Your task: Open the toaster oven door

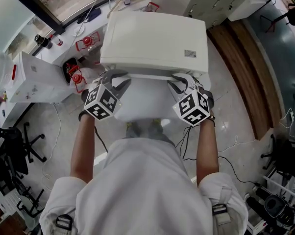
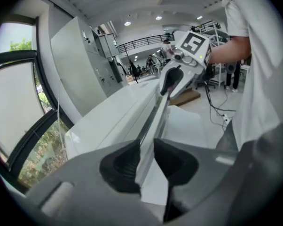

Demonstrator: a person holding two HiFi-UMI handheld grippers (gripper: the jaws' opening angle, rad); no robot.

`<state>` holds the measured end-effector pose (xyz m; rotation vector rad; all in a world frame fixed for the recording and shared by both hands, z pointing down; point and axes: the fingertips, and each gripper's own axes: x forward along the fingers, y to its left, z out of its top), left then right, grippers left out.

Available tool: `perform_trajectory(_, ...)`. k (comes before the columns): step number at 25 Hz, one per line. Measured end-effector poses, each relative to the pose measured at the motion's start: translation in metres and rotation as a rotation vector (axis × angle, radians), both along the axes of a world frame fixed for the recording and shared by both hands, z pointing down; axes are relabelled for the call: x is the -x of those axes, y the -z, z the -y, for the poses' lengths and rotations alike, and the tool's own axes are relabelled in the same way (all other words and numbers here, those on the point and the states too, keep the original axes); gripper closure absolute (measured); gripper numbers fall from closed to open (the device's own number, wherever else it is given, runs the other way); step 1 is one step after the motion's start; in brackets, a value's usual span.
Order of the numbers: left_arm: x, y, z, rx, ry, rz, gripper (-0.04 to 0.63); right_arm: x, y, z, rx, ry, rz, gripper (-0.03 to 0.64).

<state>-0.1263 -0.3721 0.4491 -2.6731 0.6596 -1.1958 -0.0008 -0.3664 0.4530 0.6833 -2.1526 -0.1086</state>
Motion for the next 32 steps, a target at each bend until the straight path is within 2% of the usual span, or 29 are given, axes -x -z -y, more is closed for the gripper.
perform_trajectory(8,-0.001,-0.01,0.002,-0.038,-0.09,0.162,0.496,0.006,-0.008,-0.001,0.023,0.087,-0.106,0.537)
perform_trajectory(11,-0.004,-0.015,0.002,-0.045,-0.103,0.195,0.494,0.006,-0.01,-0.001,0.023,0.099,-0.121,0.537)
perform_trajectory(18,-0.006,-0.017,0.004,-0.003,-0.11,0.188,0.499,0.006,-0.016,0.0,0.071,0.141,-0.204,0.537)
perform_trajectory(23,-0.007,-0.016,-0.001,0.031,-0.115,0.187,0.502,0.005,-0.015,-0.003,0.092,0.125,-0.196,0.528)
perform_trajectory(32,-0.005,-0.02,-0.01,0.025,-0.1,0.176,0.5,0.006,-0.019,-0.012,0.092,0.09,-0.19,0.526)
